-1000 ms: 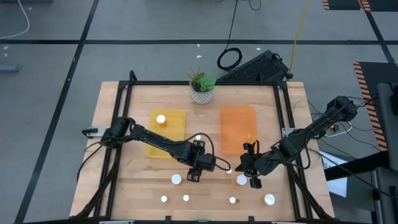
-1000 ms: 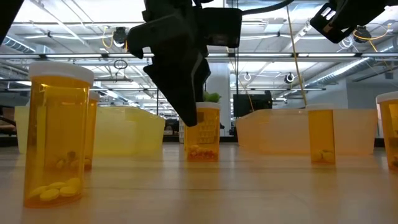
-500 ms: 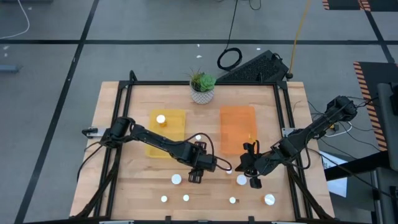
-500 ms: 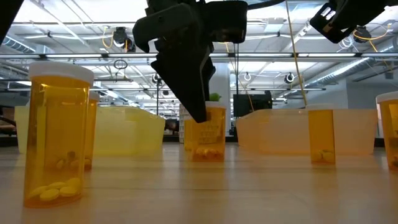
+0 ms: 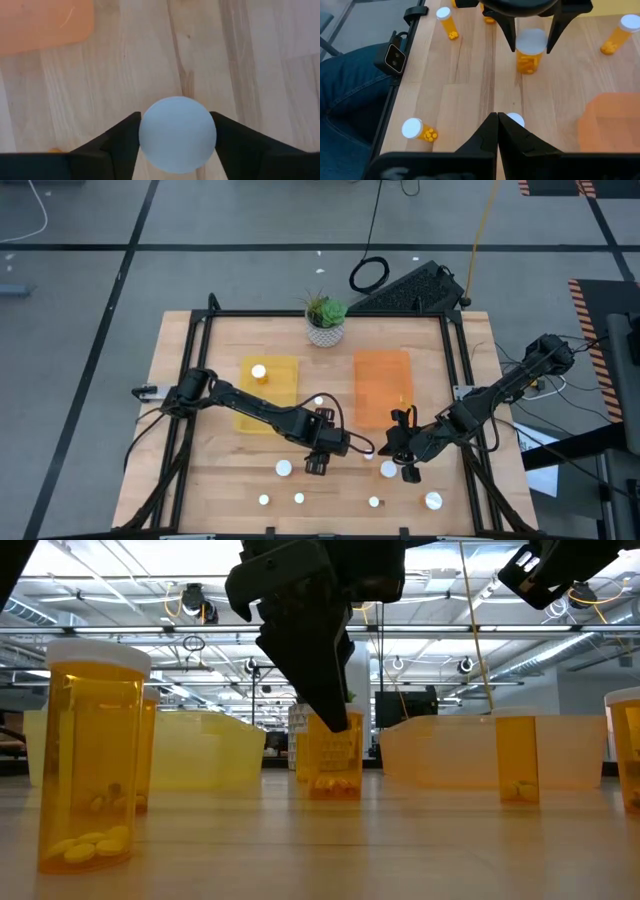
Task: Pick and place medicine bottles into bin by pill shape (circle, oval)
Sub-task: Put the large medicine bottle into the yellow bin
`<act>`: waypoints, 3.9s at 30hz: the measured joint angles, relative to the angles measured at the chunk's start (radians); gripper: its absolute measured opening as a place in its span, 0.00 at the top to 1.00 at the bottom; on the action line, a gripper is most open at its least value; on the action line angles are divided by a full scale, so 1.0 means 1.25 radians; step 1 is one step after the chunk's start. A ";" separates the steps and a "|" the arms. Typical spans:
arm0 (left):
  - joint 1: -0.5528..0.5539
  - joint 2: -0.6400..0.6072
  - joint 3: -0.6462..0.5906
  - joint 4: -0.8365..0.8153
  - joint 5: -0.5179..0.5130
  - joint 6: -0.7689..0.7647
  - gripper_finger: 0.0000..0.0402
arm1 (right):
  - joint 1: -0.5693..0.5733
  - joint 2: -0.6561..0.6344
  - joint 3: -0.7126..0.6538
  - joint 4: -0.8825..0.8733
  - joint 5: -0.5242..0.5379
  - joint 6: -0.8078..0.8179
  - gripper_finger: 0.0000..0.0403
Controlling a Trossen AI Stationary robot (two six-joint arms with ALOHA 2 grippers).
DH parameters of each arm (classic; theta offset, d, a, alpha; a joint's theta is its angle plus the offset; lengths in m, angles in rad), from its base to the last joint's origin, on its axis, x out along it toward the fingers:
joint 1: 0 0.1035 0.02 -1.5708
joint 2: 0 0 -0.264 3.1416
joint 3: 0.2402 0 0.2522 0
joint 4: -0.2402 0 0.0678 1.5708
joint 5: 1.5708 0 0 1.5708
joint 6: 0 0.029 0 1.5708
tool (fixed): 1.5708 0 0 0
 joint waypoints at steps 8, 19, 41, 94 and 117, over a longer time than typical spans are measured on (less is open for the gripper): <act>0.000 -0.005 0.001 -0.024 0.001 0.013 0.46 | 0.000 0.000 0.000 0.000 0.000 -0.009 1.00; 0.000 -0.080 0.007 -0.100 -0.009 0.023 0.47 | 0.000 0.000 0.000 0.000 0.000 -0.015 1.00; 0.092 -0.357 0.007 -0.336 -0.205 0.034 0.44 | 0.000 0.000 0.000 0.001 0.000 -0.015 1.00; 0.374 -0.378 -0.461 0.015 -0.060 0.039 0.34 | 0.000 0.000 0.000 0.006 0.003 -0.029 1.00; 0.222 -0.594 -0.461 0.027 -0.158 -0.053 0.35 | 0.000 0.000 0.000 0.079 0.024 -0.007 0.99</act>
